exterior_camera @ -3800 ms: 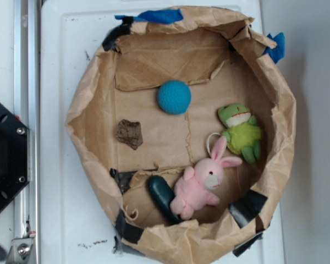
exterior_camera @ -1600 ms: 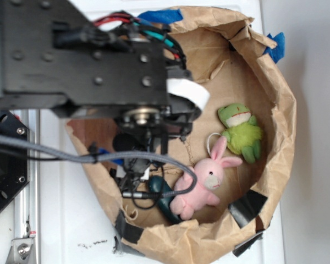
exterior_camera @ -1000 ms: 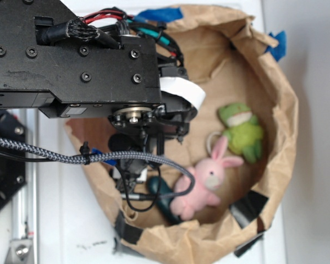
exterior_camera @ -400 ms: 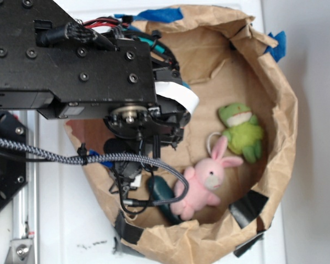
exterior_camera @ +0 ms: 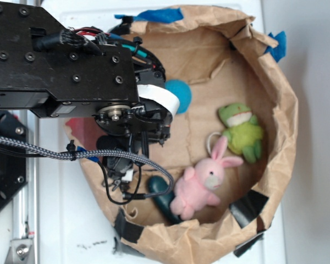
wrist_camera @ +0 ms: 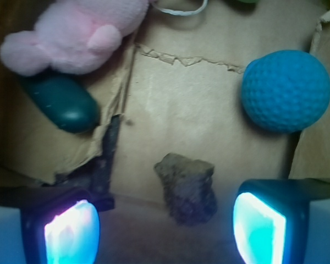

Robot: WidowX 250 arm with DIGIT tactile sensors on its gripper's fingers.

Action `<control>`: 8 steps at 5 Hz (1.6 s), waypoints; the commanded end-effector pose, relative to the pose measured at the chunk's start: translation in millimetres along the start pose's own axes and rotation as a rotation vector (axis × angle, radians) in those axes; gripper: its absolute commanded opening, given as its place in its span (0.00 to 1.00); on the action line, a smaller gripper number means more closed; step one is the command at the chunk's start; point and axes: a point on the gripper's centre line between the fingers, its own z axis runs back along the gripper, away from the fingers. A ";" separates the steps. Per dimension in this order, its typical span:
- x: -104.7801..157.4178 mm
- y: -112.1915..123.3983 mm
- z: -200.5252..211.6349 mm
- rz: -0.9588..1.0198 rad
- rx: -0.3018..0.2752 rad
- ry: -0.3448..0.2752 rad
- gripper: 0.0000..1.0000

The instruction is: Grab the rock.

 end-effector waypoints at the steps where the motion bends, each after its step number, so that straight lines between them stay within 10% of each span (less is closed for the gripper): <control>1: 18.2 16.3 -7.0 0.037 0.017 -0.007 1.00; 6: -18.9 -20.2 -34.8 -0.102 0.001 0.107 1.00; 8: -14.4 -15.7 -34.8 -0.065 -0.008 0.098 0.00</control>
